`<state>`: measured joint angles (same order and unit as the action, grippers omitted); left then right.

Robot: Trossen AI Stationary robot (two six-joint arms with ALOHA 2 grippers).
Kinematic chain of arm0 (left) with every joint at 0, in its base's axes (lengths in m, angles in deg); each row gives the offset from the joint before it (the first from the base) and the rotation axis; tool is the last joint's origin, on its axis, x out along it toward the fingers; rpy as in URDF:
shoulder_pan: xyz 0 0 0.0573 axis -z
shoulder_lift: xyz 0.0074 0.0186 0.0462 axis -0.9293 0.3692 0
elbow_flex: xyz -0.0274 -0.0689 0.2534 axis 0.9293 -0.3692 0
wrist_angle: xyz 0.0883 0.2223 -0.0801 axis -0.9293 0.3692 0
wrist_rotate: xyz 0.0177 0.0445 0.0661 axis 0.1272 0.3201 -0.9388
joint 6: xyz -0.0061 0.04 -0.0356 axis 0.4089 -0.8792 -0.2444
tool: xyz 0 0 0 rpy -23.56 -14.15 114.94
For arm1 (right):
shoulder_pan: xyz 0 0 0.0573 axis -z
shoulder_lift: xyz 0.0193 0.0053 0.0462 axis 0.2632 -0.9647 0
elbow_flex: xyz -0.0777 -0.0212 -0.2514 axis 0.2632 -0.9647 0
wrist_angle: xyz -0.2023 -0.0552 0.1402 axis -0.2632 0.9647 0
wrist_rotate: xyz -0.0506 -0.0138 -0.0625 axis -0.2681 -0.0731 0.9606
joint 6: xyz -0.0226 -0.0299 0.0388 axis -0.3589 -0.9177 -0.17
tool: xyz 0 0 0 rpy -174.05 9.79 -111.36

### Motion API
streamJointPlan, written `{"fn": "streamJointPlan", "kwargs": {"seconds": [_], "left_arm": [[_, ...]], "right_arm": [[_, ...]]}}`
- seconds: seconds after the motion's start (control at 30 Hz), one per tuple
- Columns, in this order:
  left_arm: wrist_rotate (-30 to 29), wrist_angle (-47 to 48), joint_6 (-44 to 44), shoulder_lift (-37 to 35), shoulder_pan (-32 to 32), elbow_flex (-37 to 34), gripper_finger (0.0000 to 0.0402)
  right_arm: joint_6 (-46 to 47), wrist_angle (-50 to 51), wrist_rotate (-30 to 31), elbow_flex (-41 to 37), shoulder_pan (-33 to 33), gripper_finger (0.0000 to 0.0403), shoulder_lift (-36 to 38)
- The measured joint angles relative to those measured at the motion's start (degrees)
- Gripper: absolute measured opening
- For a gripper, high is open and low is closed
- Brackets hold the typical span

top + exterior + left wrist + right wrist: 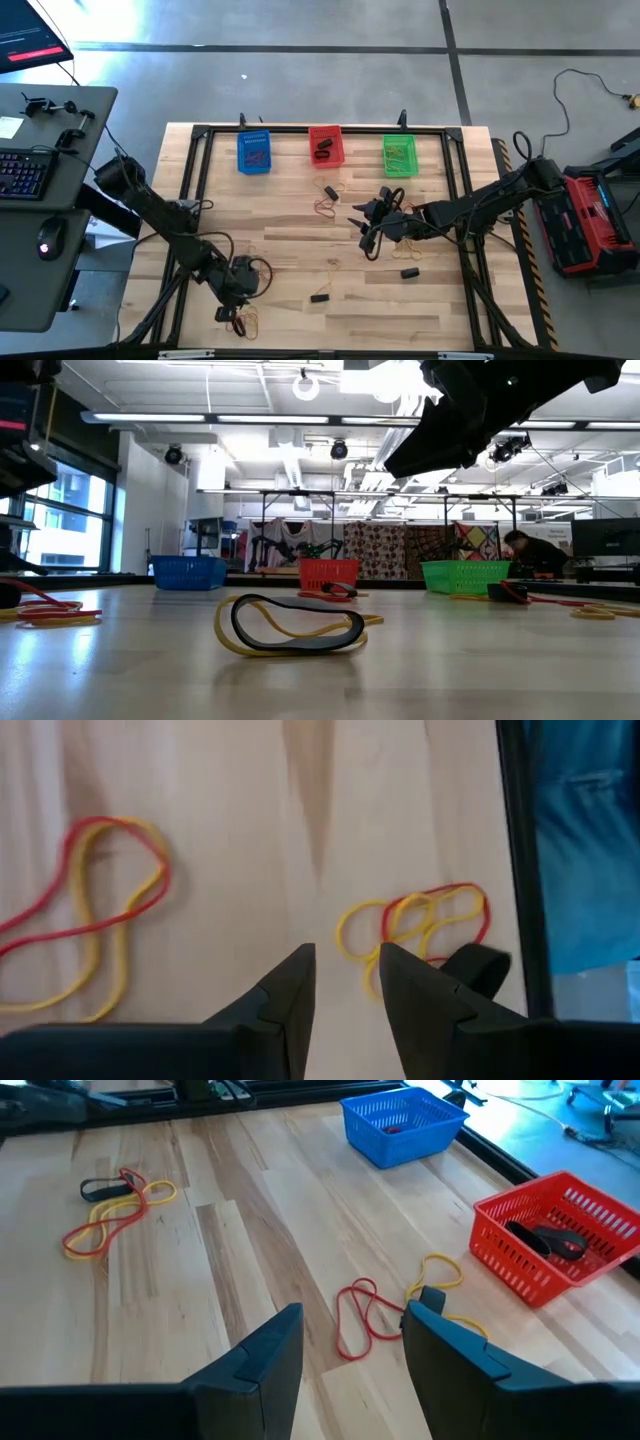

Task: Sort rubber bands into baskets
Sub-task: Put the yellow rubber band into the green bin

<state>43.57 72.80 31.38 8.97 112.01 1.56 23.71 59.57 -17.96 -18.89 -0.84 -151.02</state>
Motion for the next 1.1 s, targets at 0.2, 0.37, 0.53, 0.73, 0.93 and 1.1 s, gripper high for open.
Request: {"fn": "streamJointPlan", "kwargs": {"seconds": [0.2,0.37,0.53,0.73,0.93,1.1], "left_arm": [[1.0,-9.7,8.2,5.4,0.0,0.0,0.0108],[1.4,-14.3,13.3,10.6,0.0,0.0,0.0108],[3.5,-8.0,15.3,13.9,0.4,3.2,0.0108],[1.6,5.3,12.1,14.7,1.4,8.8,0.0096],[1.0,6.6,11.9,15.3,2.7,9.0,0.0080],[0.7,6.0,12.0,16.6,2.8,9.2,0.0072]], "right_arm": [[-2.3,-0.2,0.0,0.0,0.0,0.0161,0.0],[-4.6,-0.2,0.0,0.0,0.0,0.0161,0.0],[-6.6,0.0,0.0,0.0,0.0,0.0161,0.0],[-8.2,0.0,0.0,0.0,0.0,0.0161,0.0],[-8.0,0.1,0.0,0.0,0.0,0.0161,0.0],[-7.8,0.3,0.0,0.0,0.0,0.0161,0.0]]}}
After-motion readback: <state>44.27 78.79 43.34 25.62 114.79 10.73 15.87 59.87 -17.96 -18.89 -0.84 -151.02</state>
